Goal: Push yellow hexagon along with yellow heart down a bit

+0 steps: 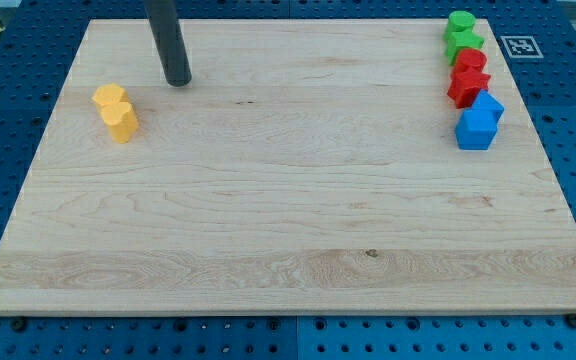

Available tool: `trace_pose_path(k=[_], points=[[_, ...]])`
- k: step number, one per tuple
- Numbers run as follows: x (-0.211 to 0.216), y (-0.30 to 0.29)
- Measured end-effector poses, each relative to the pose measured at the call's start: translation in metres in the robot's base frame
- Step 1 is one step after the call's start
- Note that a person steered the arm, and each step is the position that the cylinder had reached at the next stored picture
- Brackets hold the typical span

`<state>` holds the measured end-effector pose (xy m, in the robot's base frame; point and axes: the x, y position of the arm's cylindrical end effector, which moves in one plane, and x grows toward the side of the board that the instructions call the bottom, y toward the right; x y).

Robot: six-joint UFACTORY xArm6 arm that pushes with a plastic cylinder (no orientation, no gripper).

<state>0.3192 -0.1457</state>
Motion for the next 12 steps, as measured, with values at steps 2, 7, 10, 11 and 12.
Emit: trace_pose_path(k=[2,7,10,11,12], points=[[0.0,0.001],[0.025,-0.054],[0.03,-0.077],[0.037,-0.077],[0.047,-0.074]])
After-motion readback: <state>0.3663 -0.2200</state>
